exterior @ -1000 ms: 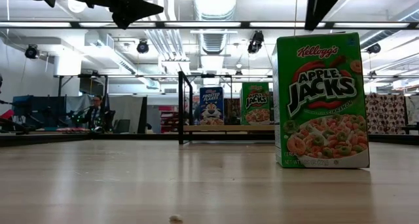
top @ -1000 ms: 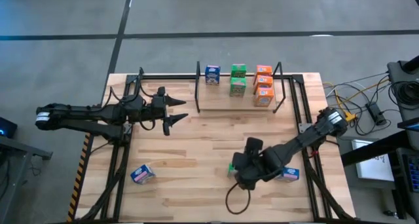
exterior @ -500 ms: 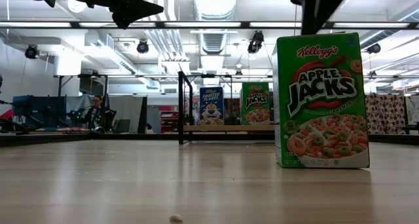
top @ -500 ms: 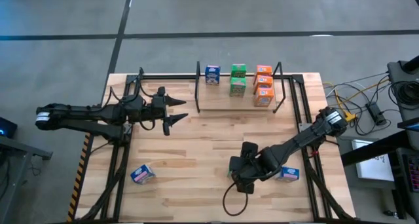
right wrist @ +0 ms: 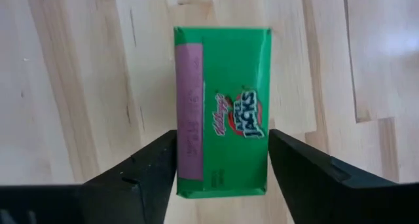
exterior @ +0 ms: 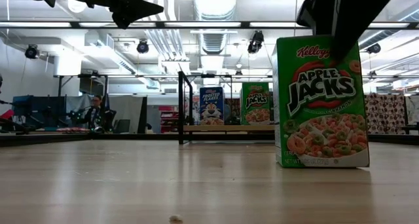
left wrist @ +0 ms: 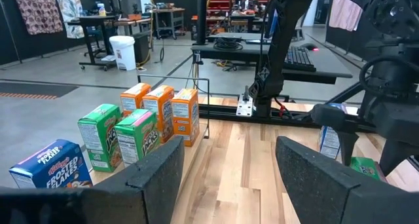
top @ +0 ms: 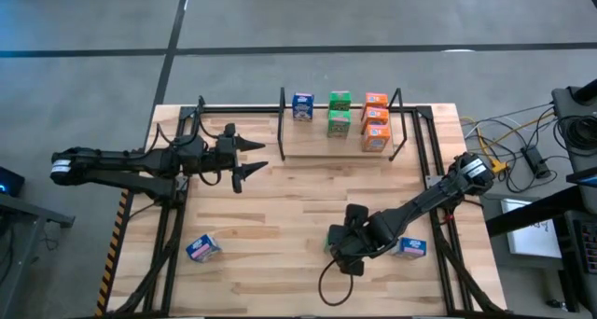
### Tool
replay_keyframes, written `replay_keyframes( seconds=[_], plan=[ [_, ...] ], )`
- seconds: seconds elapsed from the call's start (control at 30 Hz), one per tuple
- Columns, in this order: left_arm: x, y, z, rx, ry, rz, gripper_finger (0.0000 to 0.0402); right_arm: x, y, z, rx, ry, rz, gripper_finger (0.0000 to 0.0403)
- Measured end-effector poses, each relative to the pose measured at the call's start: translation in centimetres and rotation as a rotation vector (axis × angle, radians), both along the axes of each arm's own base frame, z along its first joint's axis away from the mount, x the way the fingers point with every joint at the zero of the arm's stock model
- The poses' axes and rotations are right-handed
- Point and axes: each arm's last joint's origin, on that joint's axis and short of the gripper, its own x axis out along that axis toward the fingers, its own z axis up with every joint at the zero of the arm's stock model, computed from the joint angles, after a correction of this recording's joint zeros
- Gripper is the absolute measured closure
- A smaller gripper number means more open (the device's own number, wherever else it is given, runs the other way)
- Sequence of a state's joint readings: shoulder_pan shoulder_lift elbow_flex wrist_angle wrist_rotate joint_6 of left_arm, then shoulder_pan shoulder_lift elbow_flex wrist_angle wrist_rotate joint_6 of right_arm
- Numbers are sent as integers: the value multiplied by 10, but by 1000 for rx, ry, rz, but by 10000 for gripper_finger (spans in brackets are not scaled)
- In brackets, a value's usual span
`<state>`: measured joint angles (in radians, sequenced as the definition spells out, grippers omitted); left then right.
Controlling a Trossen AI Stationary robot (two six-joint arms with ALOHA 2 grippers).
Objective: Stack cereal on shelf
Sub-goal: Put the green cereal box aligned with the other green cereal boxes on the shelf
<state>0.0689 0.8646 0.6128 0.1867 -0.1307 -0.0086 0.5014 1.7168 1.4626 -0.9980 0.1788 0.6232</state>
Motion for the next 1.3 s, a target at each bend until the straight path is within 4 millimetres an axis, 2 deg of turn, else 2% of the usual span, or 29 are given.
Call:
replay_keyframes(
  seconds=[0.5,0.73,0.93,1.1,1.3],
  plan=[
    [0,0,0,0,0,0,177,4,1,2,34,-30,19,225],
    [0,0,0,0,0,1,177,7,-20,17,48,-68,30,227],
    [0,0,0,0,0,1,177,7,-60,43,35,-131,61,227],
    [0,0,0,15,0,0,177,7,-111,60,-6,-155,76,227],
    [0,0,1,22,-2,0,177,4,-171,67,-87,-146,95,227]
  ],
)
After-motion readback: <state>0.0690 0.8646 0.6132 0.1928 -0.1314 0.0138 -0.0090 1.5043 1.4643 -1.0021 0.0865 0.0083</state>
